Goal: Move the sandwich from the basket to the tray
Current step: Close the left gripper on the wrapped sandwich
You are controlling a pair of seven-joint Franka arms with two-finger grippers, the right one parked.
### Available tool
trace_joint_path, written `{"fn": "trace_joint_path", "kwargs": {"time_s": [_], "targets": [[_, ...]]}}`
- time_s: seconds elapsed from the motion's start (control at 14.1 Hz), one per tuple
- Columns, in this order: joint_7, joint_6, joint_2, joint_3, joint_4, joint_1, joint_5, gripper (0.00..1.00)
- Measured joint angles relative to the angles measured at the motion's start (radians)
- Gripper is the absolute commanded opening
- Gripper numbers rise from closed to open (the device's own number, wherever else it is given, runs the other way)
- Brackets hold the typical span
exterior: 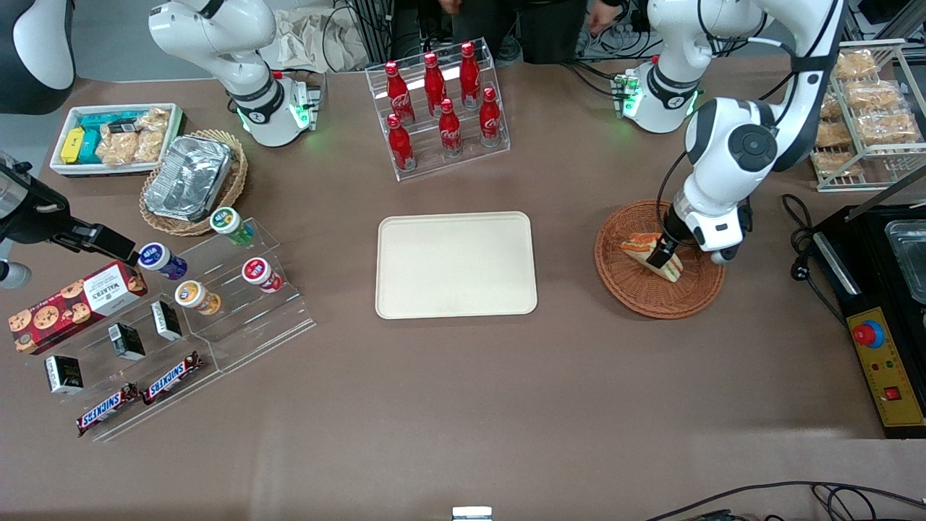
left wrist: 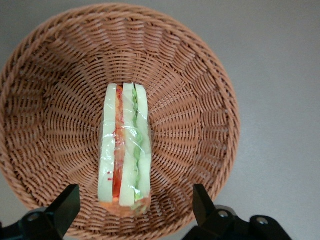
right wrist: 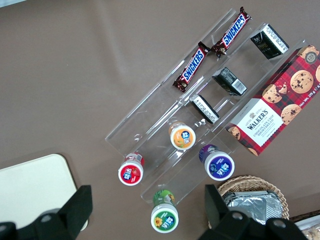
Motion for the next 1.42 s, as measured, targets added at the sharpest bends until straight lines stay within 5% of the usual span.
{"fn": "trace_joint_path", "kwargs": {"time_s": [0.64, 0.78, 0.92, 0.99, 1.06, 1.42], "targets": [[0.002, 0.094, 0.112, 0.000, -0.002, -0.003, 0.022, 0.97], [0.003, 0.115, 0.135, 0.001, -0.002, -0.003, 0.036, 0.80], [0.003, 0.129, 0.148, 0.001, -0.002, -0.003, 0.050, 0.41], [0.003, 0.132, 0.150, 0.002, -0.002, -0.003, 0.051, 0.10], [0.003, 0.135, 0.152, 0.003, -0.004, -0.003, 0.053, 0.00], [0.016, 0.152, 0.148, 0.004, -0.010, -0.003, 0.056, 0.00]]}}
